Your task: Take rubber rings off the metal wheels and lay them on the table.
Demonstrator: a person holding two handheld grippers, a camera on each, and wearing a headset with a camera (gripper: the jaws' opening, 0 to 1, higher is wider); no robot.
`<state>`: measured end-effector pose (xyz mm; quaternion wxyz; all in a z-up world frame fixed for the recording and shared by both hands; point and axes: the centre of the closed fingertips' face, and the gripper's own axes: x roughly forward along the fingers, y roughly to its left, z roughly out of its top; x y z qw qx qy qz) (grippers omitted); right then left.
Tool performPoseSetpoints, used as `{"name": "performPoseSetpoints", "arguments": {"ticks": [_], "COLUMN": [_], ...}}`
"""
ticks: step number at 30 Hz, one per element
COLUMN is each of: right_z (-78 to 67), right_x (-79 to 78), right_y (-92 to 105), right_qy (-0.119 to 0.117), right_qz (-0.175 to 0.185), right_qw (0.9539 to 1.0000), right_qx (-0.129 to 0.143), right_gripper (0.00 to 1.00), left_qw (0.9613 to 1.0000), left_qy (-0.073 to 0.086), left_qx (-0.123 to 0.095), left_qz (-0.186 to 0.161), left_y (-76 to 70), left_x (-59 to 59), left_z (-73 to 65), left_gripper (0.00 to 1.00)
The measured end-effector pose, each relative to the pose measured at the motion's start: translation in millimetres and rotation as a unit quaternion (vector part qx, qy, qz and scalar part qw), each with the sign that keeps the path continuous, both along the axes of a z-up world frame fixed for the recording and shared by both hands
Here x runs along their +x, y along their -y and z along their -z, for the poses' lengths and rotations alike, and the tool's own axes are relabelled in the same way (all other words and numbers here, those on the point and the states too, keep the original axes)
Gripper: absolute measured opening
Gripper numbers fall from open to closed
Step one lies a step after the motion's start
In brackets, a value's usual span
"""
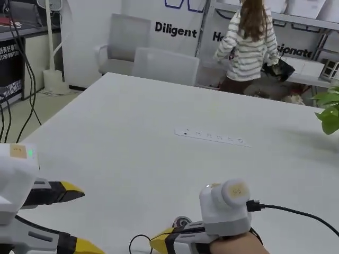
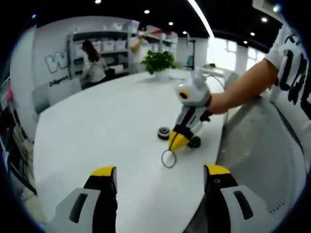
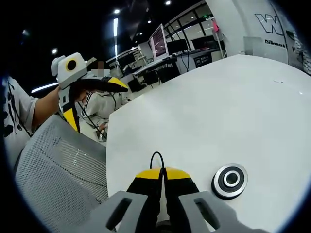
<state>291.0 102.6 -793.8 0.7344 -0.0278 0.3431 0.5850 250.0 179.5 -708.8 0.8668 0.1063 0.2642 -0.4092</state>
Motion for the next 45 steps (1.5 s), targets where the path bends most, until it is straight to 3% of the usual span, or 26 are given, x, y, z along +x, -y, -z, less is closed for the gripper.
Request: {"name": "performPoseSetpoints", "arguments": {"ticks": [15,29,45], "right_z": [4.8,0.3,-16.2], "right_x": [0.6,1.8,-0.5], "right_y": [2.9,3.6,-0.9], "right_qy": [0.004,0.019,0.03], "right_qz": [0.006,0.008,0.006], "right_qw": [0.9999,0.9997,0.9995], "right_qx": [-0.012,-0.013,0.005], "right_gripper": [0.0,0.19,0.35], "left_qw": [1.0,1.0,1.0], "left_qy": [-0.002,-0.001,0.001], "left_qx": [0.0,0.001,0.002], "left_qz": [0.001,0.006,0.003], "left_y": [1.0,4.7,3.5], "left_x": [0.0,0.3,-0.7], "left_z": [0.8,-1.6,-4.7], "left_gripper": [0.74,0.74,0.74]}}
